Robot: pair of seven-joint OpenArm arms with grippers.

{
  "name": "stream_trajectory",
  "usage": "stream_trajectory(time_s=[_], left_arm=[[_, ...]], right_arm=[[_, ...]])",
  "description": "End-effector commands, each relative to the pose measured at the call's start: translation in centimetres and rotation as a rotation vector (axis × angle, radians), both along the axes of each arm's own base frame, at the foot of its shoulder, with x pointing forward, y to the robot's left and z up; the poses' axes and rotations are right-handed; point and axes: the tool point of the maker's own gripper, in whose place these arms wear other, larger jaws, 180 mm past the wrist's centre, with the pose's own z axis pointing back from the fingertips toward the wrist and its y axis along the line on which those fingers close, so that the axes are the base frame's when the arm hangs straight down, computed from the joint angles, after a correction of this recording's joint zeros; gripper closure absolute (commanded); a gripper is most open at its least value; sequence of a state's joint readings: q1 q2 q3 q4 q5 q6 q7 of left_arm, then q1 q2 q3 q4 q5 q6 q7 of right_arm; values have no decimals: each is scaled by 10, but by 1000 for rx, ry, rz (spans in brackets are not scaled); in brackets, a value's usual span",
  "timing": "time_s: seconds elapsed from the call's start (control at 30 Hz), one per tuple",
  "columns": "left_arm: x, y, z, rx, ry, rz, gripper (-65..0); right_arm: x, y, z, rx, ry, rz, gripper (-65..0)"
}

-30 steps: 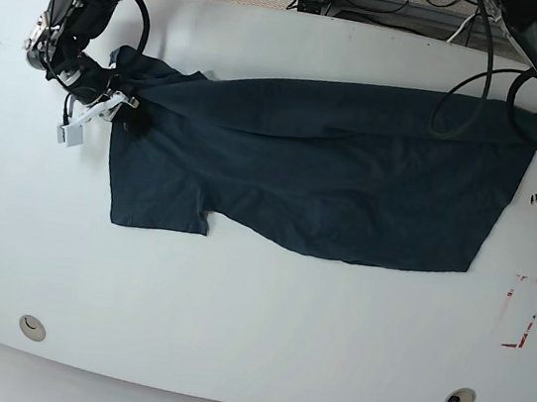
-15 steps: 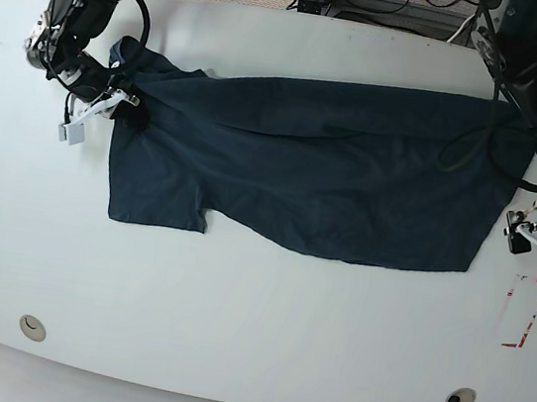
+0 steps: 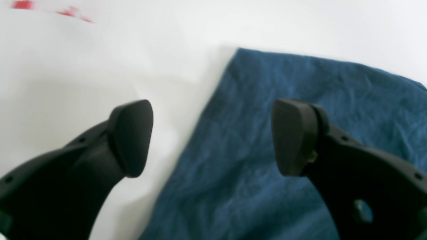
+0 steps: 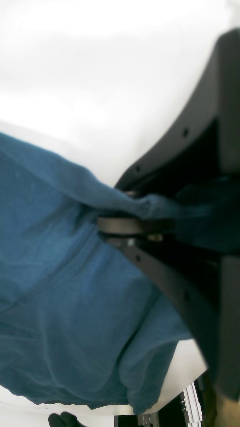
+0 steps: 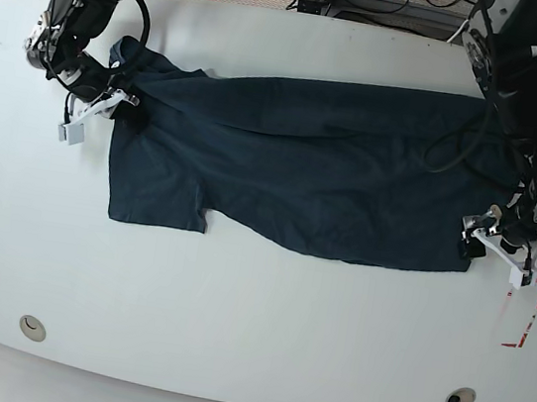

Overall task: Fold the T-shirt properly
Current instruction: 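Move the left gripper along the shirt and grasp its hem corner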

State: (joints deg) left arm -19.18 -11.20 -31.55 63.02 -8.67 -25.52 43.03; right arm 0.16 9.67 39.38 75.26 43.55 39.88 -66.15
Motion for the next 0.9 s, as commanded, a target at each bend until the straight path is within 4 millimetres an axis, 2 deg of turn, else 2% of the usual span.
stream_trajectory(time_s=[0.0,0.13,0.3,0.47,0.5,0.57,0.6,0.7,0.73,0.87], left_arm=[[22,2,14,-19,-62,4,-524],[27,-5,-4,-82,-34,14,-524],[39,-19,-3,-97,-34,-20,-524],[42,-37,-6,-74,-9,-87,-519],[42,-48,-10,-80,9,-109,-518],[42,-55,-10,-75,23,-132,-512],[41,-57,-9,-67,26,-141,-490],[42,-58,-4,-51,19,-153,-371],[42,-58,-5,-49,20,-154,-300],[42,-58,-5,-47,19,-154,-114]], right_arm=[[10,-6,12,-10,-46,-9,-46],[10,-6,12,-10,-46,-9,-46],[10,-7,12,-12,-46,-7,-46],[10,-6,12,-13,-45,-7,-46],[11,-6,12,-13,-47,-7,-46],[15,-7,16,-14,-57,-7,-46],[16,-7,16,-15,-58,-6,-46],[16,-8,16,-17,-58,-6,-46],[17,-8,17,-17,-61,-6,-46],[18,-8,18,-17,-64,-6,-46]])
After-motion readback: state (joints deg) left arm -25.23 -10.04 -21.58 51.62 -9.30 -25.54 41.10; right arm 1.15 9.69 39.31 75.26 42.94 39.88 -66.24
